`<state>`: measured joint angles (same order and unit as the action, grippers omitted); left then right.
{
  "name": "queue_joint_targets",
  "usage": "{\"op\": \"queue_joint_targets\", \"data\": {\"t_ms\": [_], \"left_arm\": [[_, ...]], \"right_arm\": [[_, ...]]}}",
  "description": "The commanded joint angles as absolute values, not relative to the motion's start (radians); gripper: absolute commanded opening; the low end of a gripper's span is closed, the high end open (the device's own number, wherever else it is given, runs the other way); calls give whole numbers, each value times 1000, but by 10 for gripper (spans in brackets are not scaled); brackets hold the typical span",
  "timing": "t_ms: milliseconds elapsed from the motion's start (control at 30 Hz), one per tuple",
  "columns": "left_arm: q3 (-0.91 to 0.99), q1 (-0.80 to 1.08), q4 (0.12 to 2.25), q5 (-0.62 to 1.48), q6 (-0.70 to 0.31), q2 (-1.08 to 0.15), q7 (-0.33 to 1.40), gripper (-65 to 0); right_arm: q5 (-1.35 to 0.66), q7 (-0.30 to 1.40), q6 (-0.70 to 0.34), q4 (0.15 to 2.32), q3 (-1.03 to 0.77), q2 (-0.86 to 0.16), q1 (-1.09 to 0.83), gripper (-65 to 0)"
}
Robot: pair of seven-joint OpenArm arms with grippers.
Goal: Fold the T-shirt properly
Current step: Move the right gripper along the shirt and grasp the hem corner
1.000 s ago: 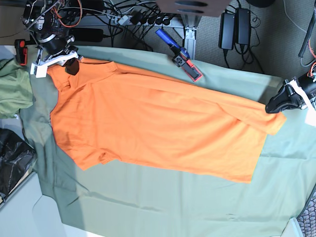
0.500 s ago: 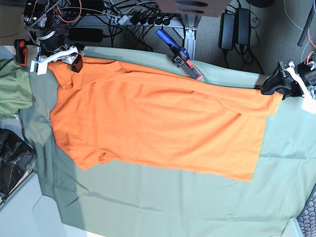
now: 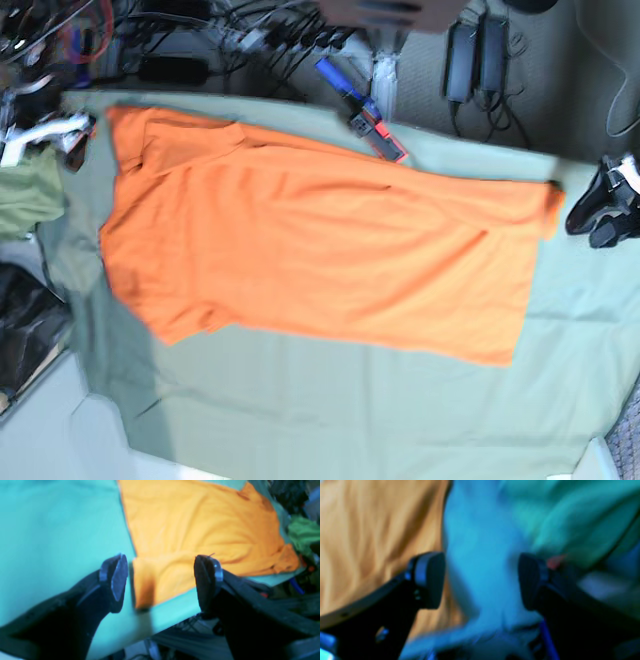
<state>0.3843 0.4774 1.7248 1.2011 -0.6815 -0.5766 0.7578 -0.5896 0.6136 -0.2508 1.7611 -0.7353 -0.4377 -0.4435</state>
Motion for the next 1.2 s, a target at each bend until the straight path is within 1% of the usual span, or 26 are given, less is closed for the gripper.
{"op": "queue_joint_targets", "data": {"t_ms": [0, 133, 233, 333, 467, 667, 767, 900, 1033, 1167], "left_arm": [[393, 463, 1758, 1223, -698, -593, 737, -207], [393, 434, 1808, 1201, -698, -593, 738, -207], [391, 432, 1817, 1188, -698, -602, 738, -207], [391, 432, 1817, 1169, -698, -616, 738, -207], [391, 445, 1817, 1158, -698, -627, 738, -207], [391, 460, 1817, 1163, -698, -627, 736, -207], [391, 460, 1817, 1163, -698, -626, 728, -207], [391, 460, 1817, 1158, -698, -627, 710, -207], [391, 460, 1816, 1081, -698, -627, 665, -207], [391, 459, 1816, 1072, -698, -627, 646, -207]], "right_arm": [[-585, 583, -345, 1777, -742, -472, -400, -207], [-545, 582, -344, 1731, -704, -521, -239, -207], [-531, 567, -344, 1612, -623, -555, -98, -207], [-501, 528, -344, 1427, -511, -571, 72, -207], [-492, 473, -345, 1143, -377, -568, 296, -207], [-409, 376, -344, 784, -154, -545, 538, -207], [-406, 363, -349, 683, -54, -519, 593, -207], [-405, 363, -366, 680, 33, -484, 598, -207], [-397, 363, -367, 701, 49, -452, 598, -207], [-395, 368, -368, 722, 49, -437, 598, -207]]}}
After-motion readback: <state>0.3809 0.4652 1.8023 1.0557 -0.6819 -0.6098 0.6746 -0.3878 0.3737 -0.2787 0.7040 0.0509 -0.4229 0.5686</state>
